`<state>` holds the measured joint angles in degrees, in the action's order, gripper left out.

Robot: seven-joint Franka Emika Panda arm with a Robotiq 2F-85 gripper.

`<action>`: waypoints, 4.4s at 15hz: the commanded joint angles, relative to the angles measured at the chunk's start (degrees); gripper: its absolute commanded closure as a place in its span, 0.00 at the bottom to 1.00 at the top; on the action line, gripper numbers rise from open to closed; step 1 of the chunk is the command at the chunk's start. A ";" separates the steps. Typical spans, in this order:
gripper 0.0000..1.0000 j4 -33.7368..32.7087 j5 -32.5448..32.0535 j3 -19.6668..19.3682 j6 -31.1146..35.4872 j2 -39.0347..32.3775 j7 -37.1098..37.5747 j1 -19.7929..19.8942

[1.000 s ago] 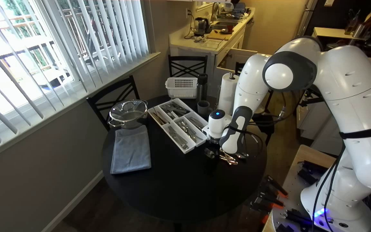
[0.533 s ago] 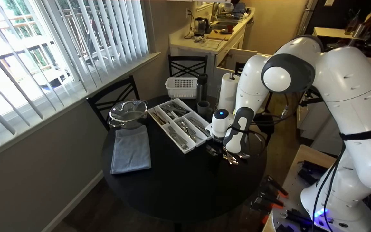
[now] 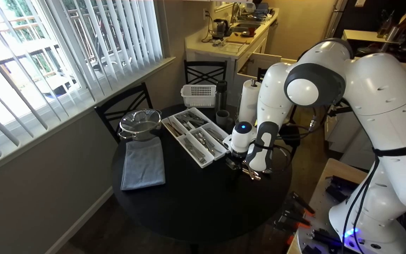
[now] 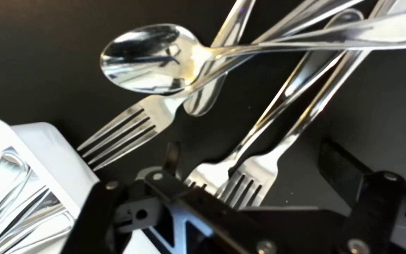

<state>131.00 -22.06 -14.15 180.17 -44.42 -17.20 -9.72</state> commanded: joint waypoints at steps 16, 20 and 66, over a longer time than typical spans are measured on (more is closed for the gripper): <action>0.00 5.57 0.21 11.82 12.23 1.11 -1.30 15.42; 0.00 8.76 0.00 12.68 18.50 0.50 -0.67 18.42; 0.38 8.89 2.67 6.26 0.62 12.29 -1.64 7.29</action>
<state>143.24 -19.40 -9.30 185.04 -30.00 -17.24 -3.35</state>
